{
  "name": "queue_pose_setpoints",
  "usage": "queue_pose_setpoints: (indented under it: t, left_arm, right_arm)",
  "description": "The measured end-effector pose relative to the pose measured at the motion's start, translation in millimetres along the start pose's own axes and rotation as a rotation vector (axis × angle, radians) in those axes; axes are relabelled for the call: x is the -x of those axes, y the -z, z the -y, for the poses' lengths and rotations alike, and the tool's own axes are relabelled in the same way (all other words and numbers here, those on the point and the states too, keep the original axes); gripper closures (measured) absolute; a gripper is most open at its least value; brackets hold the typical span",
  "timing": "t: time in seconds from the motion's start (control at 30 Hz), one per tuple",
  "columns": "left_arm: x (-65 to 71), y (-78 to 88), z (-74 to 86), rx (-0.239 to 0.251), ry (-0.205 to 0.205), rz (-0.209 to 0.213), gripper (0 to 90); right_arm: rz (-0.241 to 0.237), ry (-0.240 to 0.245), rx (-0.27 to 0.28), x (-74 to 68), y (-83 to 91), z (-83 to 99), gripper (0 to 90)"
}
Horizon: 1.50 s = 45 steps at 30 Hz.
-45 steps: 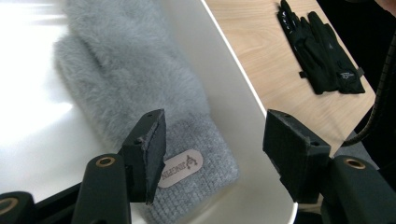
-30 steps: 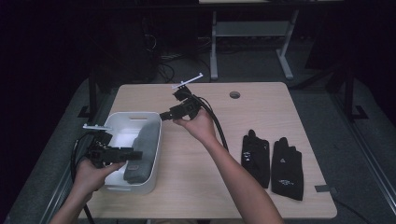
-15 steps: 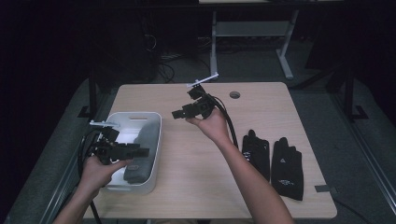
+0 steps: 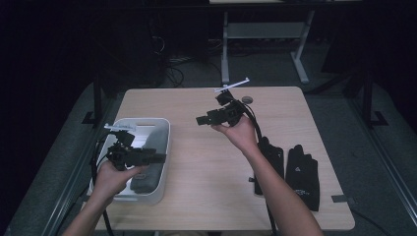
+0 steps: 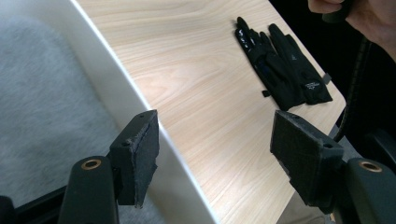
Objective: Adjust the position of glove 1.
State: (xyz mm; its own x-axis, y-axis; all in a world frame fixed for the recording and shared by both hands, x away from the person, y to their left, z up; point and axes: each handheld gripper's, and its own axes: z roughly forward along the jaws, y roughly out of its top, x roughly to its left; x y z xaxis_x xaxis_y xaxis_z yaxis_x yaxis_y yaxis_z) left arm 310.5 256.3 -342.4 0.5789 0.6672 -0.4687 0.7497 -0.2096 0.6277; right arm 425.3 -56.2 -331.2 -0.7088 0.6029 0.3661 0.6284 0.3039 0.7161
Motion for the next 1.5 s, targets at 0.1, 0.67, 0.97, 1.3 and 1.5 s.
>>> queue_pose_setpoints:
  t: [0.1,0.67,0.97,1.3,1.5]
  left_arm:
    - [3.4,-3.2,-2.6,0.001,-0.008,0.006,32.2]
    - [22.2,-24.8,-13.9,-0.021,-0.040,0.040,32.1]
    - [29.1,-32.6,-15.7,-0.017,-0.053,0.034,32.2]
    - [38.0,-43.2,-16.9,-0.037,-0.075,0.053,32.2]
    - [43.8,-52.4,-18.3,-0.044,-0.085,0.072,32.1]
  right_arm:
    - [0.005,-0.004,0.005,4.6,6.5,4.5,39.5]
    - [0.034,-0.041,0.018,26.8,40.4,28.2,39.0]
    - [0.033,-0.052,0.014,33.9,50.8,42.1,39.0]
    - [0.036,-0.061,0.008,41.0,60.2,56.2,39.0]
    - [0.048,-0.071,0.004,47.0,69.2,66.9,39.0]
